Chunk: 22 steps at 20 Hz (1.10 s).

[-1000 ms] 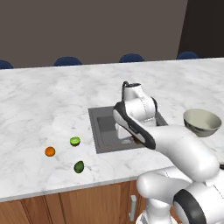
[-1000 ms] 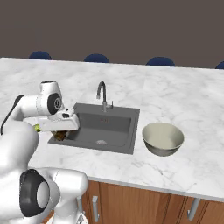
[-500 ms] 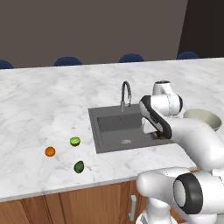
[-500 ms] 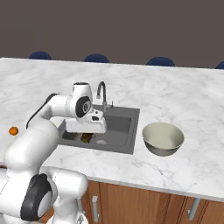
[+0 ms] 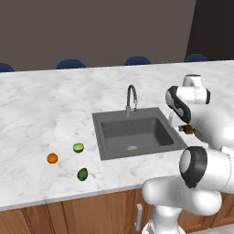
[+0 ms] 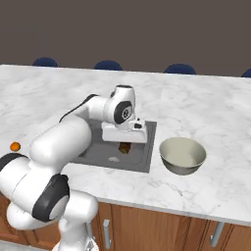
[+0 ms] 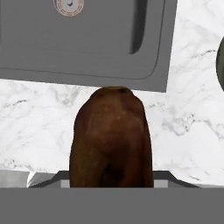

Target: There is a mixed pile of frozen fruits and vegetables on the counter. Locate all the frozen vegetables and place the items in a bowl on the counter. Take all the frozen fruits and defrost them in a running sink.

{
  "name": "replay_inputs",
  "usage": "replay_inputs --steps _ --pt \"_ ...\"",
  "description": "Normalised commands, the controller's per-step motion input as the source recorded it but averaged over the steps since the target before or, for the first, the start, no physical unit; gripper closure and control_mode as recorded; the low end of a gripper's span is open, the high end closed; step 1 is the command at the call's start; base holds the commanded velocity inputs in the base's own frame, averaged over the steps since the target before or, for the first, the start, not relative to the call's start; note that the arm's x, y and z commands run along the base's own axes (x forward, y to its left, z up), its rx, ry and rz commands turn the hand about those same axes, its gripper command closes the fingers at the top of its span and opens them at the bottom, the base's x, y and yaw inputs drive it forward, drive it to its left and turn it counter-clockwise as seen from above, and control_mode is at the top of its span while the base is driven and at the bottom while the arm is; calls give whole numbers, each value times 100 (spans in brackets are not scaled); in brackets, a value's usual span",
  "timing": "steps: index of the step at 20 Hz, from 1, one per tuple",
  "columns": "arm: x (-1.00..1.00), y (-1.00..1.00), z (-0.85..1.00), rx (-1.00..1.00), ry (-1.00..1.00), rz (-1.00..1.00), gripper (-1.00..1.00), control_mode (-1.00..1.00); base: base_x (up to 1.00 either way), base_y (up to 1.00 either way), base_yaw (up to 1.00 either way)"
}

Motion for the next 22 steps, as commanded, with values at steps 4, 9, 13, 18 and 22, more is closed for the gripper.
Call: replay_inputs --steps 4,9,13,18,22 --pt "49 -82 4 3 0 2 100 -100 0 0 0" --pt "43 -77 -5 0 1 10 100 -100 0 0 0" --pt "41 -92 -12 0 -2 10 100 -100 0 0 0" --pt "33 -88 -18 2 -16 9 100 -100 0 0 0" --pt "44 -58 -29 5 -18 9 100 -100 0 0 0"
